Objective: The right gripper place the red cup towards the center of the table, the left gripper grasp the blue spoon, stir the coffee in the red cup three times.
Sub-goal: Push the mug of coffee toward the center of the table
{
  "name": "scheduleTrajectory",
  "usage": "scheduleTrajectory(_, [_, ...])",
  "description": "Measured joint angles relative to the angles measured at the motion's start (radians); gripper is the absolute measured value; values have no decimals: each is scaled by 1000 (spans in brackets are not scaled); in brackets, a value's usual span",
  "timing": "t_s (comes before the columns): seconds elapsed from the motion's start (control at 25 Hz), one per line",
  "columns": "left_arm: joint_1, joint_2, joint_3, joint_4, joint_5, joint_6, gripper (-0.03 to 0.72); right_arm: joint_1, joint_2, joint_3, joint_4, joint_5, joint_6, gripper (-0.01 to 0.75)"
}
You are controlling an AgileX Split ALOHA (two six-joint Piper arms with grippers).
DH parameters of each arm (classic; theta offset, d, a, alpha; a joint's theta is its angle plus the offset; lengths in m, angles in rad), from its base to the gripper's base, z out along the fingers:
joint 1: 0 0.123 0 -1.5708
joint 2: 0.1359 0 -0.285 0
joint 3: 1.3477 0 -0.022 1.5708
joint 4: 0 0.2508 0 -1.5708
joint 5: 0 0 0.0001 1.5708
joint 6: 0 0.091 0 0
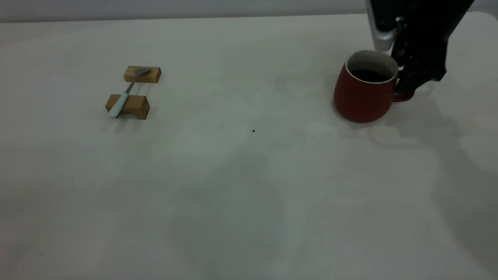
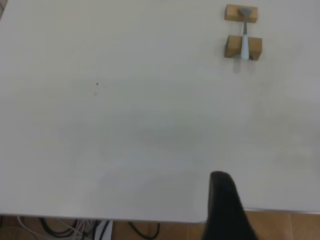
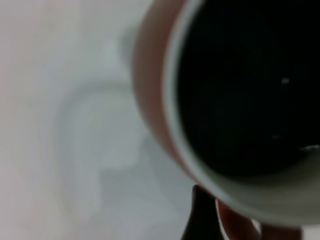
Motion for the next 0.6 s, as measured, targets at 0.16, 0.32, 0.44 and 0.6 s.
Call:
scheduleTrajectory(0.16, [0,0,0,0,0,0,527,23,8,0,24,-17,0,564])
scheduleTrajectory(0.32, [0,0,0,0,0,0,527,36,8,0,53,-23,3,441])
scheduleTrajectory(0.44, [0,0,0,0,0,0,527,40,8,0,77,-23,4,332])
scheduleTrajectory(0.6, [0,0,0,0,0,0,527,51,8,0,100,-22,11,257])
